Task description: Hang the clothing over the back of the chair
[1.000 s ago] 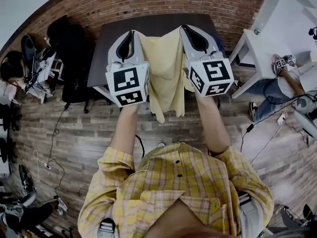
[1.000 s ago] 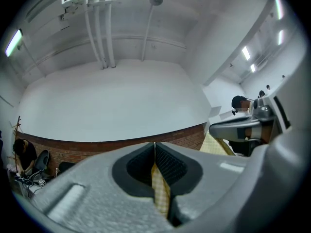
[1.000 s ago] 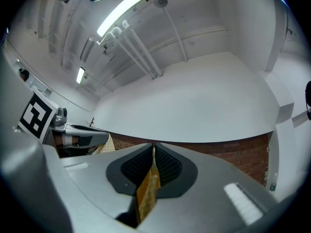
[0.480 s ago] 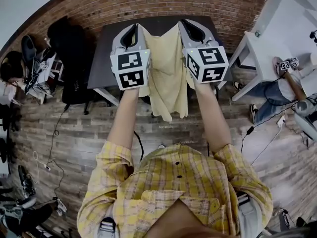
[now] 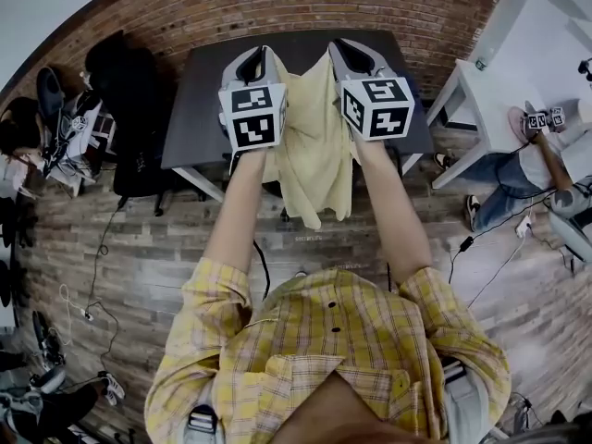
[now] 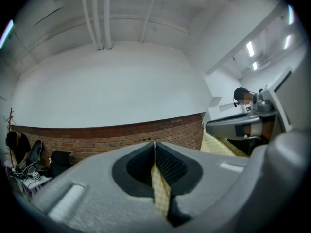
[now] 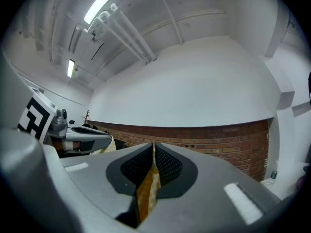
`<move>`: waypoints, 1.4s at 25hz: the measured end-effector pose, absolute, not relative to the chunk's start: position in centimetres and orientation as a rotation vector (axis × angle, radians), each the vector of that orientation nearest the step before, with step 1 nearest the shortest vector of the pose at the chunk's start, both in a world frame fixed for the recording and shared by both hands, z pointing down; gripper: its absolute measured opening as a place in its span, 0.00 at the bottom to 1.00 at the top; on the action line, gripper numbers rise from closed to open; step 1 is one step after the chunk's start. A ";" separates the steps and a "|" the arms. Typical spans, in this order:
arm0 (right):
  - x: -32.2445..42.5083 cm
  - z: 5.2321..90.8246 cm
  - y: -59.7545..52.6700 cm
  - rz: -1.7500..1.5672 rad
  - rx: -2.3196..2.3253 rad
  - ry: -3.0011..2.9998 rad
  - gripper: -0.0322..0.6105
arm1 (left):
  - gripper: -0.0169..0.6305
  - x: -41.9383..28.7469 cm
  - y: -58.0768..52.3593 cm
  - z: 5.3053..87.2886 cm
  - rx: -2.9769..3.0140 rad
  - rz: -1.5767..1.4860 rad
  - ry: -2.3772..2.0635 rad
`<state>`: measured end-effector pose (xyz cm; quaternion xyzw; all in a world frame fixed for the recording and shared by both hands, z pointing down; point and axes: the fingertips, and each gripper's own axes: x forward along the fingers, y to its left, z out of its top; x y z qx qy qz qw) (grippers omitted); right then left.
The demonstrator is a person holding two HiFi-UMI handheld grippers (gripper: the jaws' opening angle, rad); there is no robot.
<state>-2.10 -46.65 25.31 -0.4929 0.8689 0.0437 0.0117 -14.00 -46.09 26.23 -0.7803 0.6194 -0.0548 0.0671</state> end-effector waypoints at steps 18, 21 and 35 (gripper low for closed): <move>-2.8 32.4 -51.2 -0.113 -1.593 2.799 0.08 | 0.04 -13.7 -50.7 32.7 -2.584 -0.249 1.897; -2.7 33.1 -51.8 -0.151 -1.595 2.806 0.08 | 0.04 -13.5 -51.2 33.2 -2.599 -0.266 1.903; -2.5 35.9 -52.4 -0.252 -1.618 2.831 0.17 | 0.09 -13.0 -51.7 35.1 -2.660 -0.296 1.906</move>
